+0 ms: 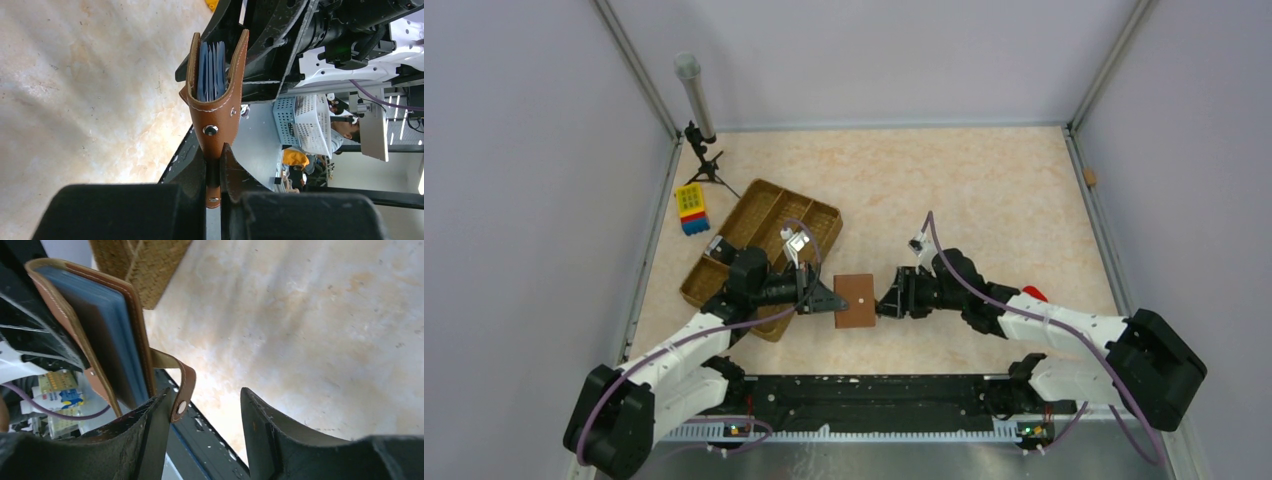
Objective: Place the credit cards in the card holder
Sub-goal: Close the card holder at the center of the board.
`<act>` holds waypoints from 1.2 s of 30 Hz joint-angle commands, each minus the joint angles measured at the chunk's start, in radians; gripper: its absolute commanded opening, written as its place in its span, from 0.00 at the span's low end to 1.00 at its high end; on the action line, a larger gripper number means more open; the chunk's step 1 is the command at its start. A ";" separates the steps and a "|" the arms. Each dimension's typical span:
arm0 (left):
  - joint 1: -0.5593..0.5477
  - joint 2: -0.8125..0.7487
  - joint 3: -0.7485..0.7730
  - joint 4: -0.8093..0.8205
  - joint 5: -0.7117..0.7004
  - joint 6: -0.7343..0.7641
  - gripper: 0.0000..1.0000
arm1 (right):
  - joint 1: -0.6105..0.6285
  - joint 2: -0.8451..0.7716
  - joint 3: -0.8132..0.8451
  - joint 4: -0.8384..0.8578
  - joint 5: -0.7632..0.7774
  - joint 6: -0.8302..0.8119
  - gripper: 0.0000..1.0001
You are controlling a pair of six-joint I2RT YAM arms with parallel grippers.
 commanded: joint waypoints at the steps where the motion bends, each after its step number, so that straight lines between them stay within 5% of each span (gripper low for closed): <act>1: -0.001 0.014 0.027 0.045 0.005 0.016 0.00 | 0.009 -0.027 0.015 -0.074 0.048 -0.043 0.51; 11: -0.001 0.036 0.033 0.015 -0.015 0.030 0.00 | 0.010 -0.063 0.021 -0.099 0.097 -0.056 0.35; 18: -0.001 0.058 0.032 0.021 -0.027 0.026 0.00 | 0.009 -0.078 0.002 -0.054 0.079 -0.065 0.00; 25: -0.022 0.097 -0.001 0.091 -0.092 -0.001 0.00 | 0.009 -0.120 0.010 -0.123 0.103 -0.109 0.00; 36: -0.227 0.395 -0.043 0.475 -0.324 -0.103 0.00 | 0.008 -0.134 0.070 -0.369 0.108 -0.221 0.00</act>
